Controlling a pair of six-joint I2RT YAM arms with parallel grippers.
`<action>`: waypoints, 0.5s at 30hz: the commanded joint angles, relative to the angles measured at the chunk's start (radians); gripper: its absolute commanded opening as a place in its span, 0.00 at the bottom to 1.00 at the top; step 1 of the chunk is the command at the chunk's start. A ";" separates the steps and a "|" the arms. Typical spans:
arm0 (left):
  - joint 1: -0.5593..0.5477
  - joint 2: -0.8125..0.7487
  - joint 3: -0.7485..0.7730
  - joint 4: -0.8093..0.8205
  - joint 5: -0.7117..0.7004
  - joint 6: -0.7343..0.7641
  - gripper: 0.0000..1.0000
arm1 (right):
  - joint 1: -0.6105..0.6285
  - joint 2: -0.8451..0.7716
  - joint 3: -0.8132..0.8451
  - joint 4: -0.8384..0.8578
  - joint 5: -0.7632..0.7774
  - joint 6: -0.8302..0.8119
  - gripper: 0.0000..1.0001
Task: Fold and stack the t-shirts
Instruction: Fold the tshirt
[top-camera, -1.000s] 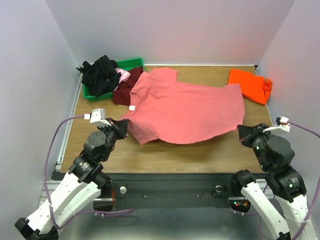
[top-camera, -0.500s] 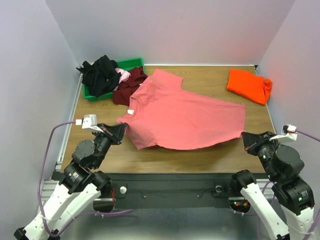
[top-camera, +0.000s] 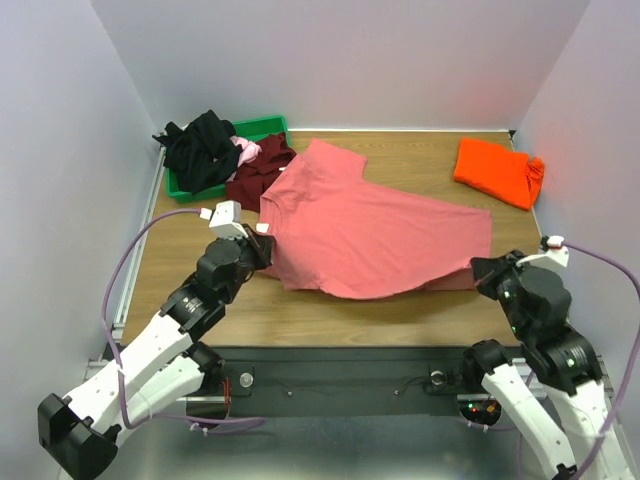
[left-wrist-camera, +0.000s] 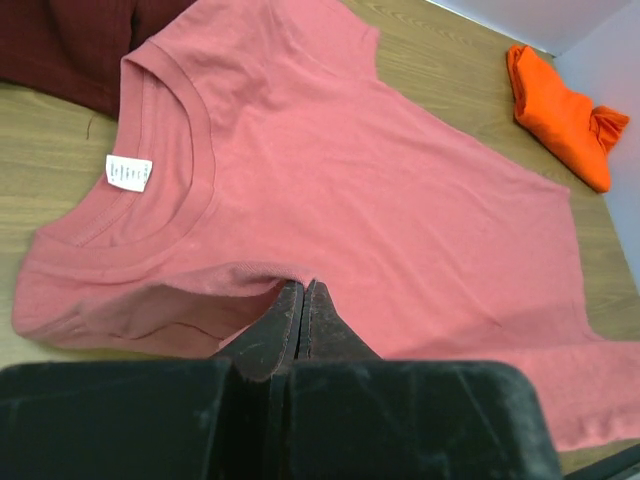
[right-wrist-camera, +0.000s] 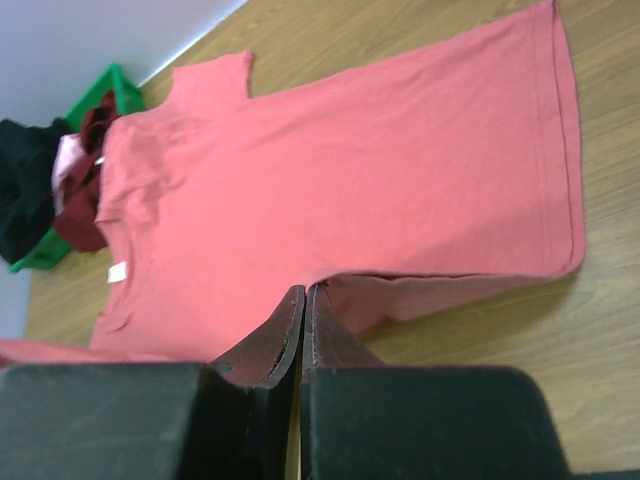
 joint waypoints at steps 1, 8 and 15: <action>-0.003 0.013 0.074 0.135 -0.036 0.064 0.00 | -0.006 0.080 -0.073 0.141 0.074 0.057 0.00; -0.003 0.176 0.084 0.209 -0.025 0.105 0.00 | -0.008 0.084 -0.176 0.250 0.199 0.071 0.00; -0.003 0.316 0.124 0.288 -0.036 0.143 0.00 | -0.009 0.100 -0.244 0.293 0.325 0.095 0.01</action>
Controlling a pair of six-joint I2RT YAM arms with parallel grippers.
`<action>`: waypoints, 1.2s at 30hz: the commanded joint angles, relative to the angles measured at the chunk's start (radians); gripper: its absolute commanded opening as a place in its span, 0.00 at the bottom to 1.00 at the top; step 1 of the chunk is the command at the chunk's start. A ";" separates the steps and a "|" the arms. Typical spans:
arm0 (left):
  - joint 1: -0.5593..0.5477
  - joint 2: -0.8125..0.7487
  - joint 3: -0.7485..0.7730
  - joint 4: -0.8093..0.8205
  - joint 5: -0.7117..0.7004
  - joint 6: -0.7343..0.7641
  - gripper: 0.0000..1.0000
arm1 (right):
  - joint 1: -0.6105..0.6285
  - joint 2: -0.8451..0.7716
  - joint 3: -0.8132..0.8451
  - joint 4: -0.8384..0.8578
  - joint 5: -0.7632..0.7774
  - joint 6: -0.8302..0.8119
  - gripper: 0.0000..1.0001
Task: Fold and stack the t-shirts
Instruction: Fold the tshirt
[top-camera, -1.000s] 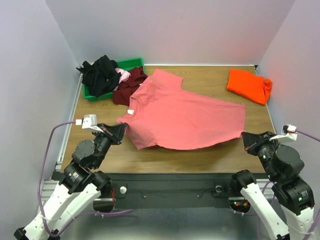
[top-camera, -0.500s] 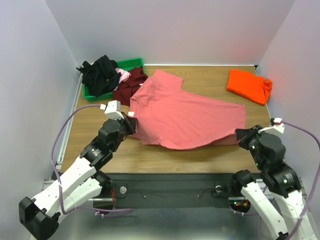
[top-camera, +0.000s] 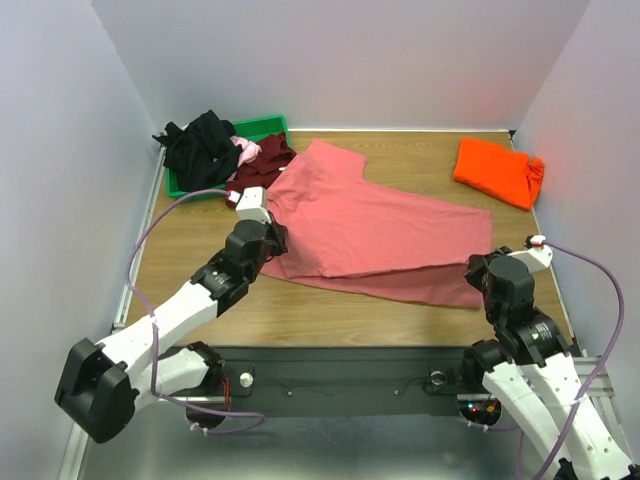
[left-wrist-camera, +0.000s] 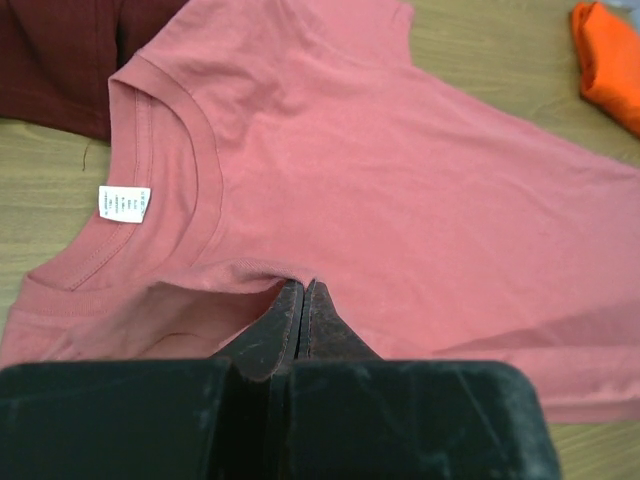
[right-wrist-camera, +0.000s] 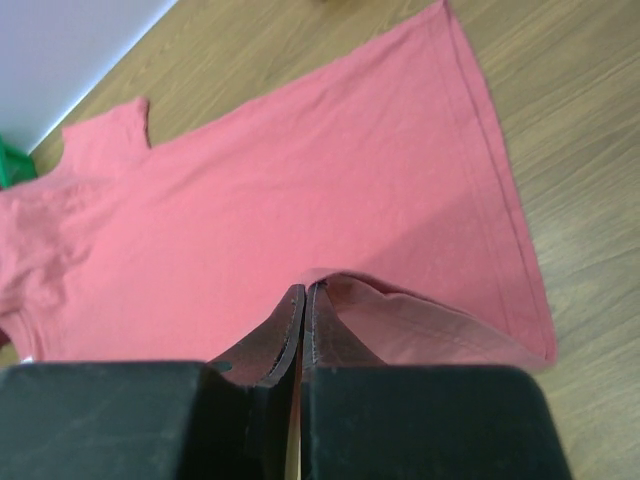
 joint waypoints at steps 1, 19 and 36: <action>-0.003 0.030 0.072 0.121 -0.021 0.057 0.00 | -0.008 0.005 -0.037 0.104 0.152 0.024 0.00; 0.100 0.265 0.167 0.231 0.039 0.097 0.00 | -0.008 0.171 -0.095 0.159 0.359 0.044 0.00; 0.172 0.510 0.303 0.286 0.125 0.097 0.17 | -0.006 0.376 -0.072 0.211 0.500 0.121 0.14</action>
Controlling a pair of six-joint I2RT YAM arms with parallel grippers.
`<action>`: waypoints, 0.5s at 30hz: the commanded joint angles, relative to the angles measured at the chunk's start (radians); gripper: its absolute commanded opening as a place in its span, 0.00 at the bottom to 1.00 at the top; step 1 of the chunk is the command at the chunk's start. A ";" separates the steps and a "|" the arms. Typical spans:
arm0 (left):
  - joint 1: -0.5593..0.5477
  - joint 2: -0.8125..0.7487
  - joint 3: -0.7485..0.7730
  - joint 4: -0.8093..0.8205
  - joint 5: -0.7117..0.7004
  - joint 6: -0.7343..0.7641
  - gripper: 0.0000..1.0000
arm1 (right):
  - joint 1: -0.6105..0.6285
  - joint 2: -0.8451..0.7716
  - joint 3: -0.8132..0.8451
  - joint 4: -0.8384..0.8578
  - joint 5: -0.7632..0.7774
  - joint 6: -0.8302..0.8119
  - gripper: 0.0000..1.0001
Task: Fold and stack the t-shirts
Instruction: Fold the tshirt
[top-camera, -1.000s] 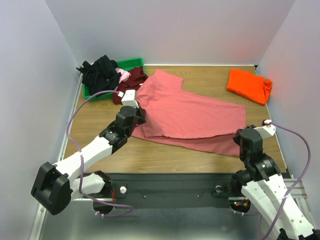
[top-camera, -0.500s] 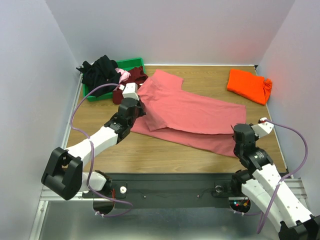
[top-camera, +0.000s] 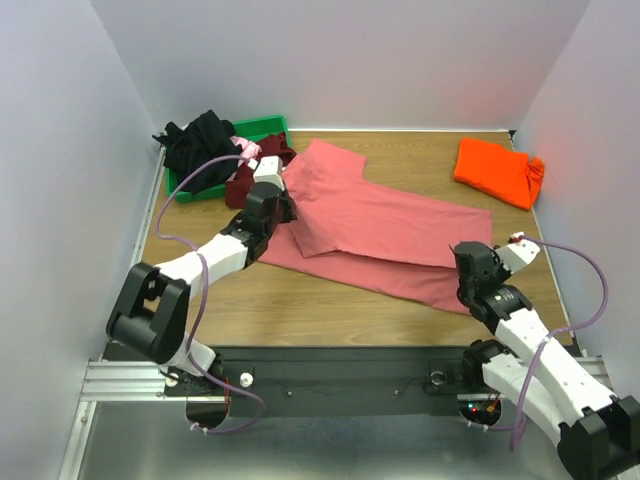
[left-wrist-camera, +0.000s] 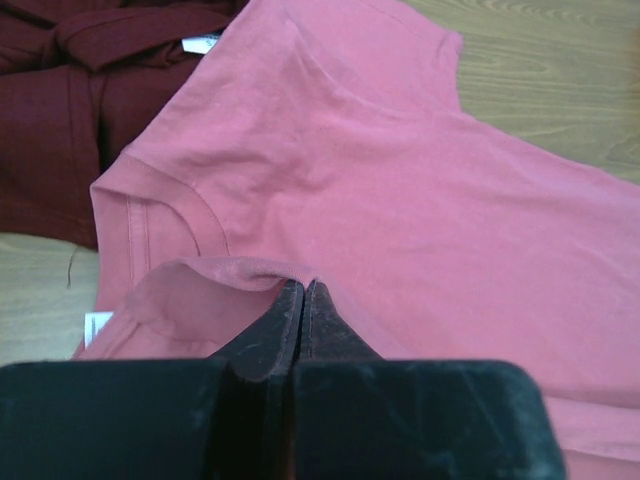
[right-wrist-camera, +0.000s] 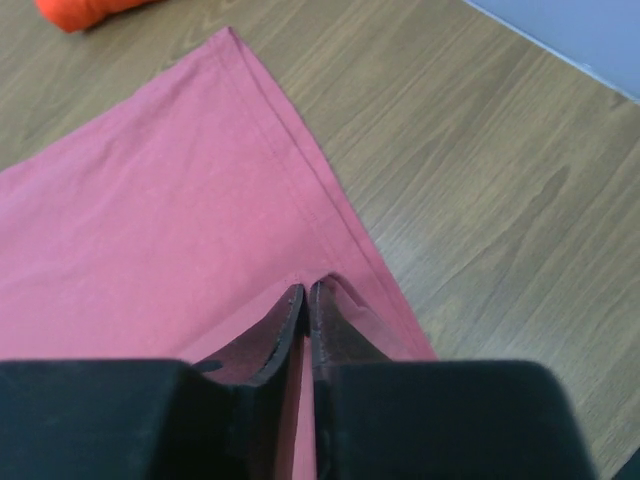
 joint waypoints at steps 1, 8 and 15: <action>0.027 0.074 0.116 0.076 -0.016 -0.008 0.39 | -0.004 0.056 0.060 0.079 0.154 0.038 0.24; 0.029 0.046 0.145 0.082 -0.124 -0.028 0.99 | -0.004 0.103 0.174 0.084 0.207 -0.043 0.94; 0.029 -0.041 -0.025 0.154 -0.101 -0.068 0.99 | -0.003 0.142 0.093 0.293 -0.185 -0.194 0.93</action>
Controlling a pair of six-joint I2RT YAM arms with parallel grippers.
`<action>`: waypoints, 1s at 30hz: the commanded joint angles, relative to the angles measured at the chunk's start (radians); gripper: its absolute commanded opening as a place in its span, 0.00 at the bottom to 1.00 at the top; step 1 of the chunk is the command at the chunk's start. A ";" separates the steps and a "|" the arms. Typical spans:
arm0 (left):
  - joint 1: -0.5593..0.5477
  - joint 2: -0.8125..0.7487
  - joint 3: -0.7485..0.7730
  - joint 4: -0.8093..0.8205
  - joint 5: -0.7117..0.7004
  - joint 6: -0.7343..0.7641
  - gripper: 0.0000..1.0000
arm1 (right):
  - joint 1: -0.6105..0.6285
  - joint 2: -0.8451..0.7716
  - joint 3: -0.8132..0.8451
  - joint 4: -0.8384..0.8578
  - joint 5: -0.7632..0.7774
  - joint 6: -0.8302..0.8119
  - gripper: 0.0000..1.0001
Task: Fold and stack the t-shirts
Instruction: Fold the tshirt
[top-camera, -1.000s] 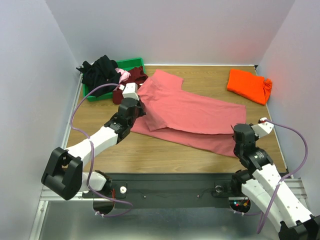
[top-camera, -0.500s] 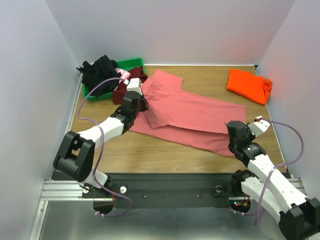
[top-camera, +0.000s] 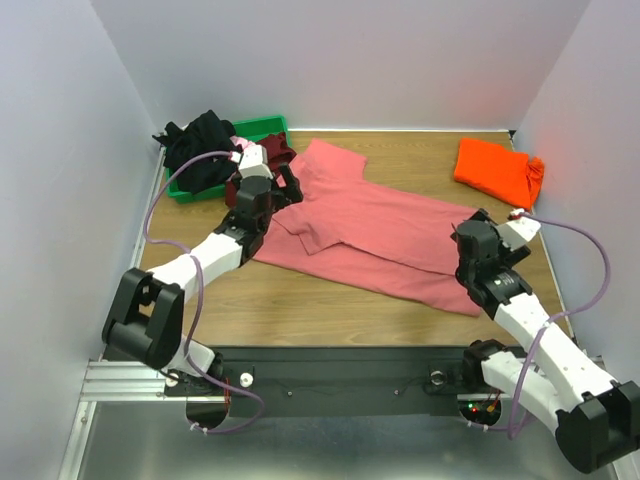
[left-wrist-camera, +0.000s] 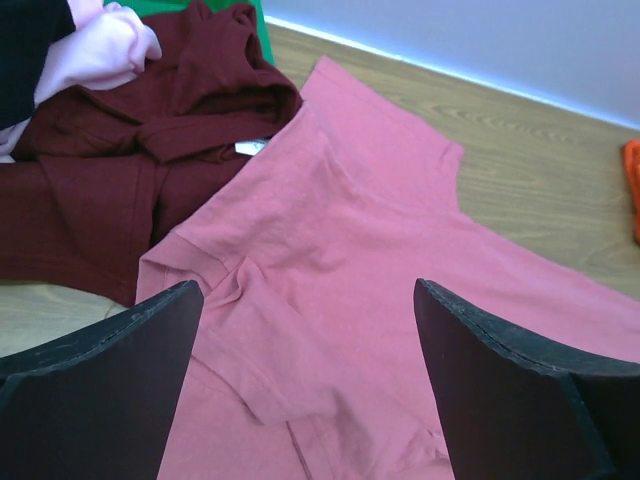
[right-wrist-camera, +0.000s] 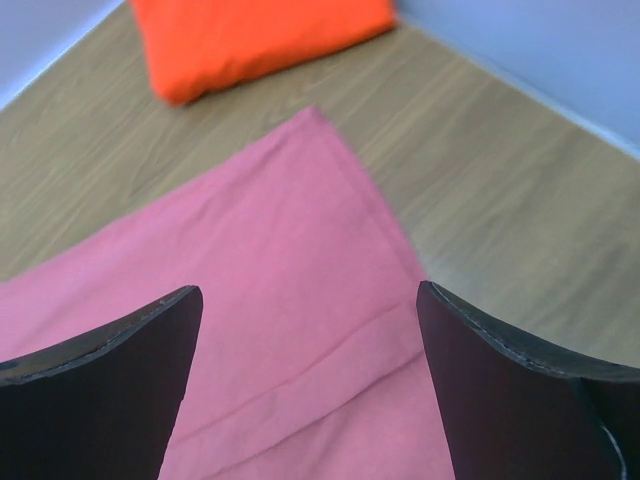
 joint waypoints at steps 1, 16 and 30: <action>0.004 -0.053 -0.102 0.105 0.004 -0.038 0.99 | -0.003 0.051 -0.069 0.242 -0.283 -0.107 0.93; 0.004 0.093 -0.313 0.377 0.159 -0.110 0.98 | -0.004 0.329 -0.130 0.407 -0.387 -0.037 0.96; 0.010 0.145 -0.363 0.389 0.101 -0.097 0.99 | -0.003 0.246 -0.170 0.397 -0.520 0.010 0.96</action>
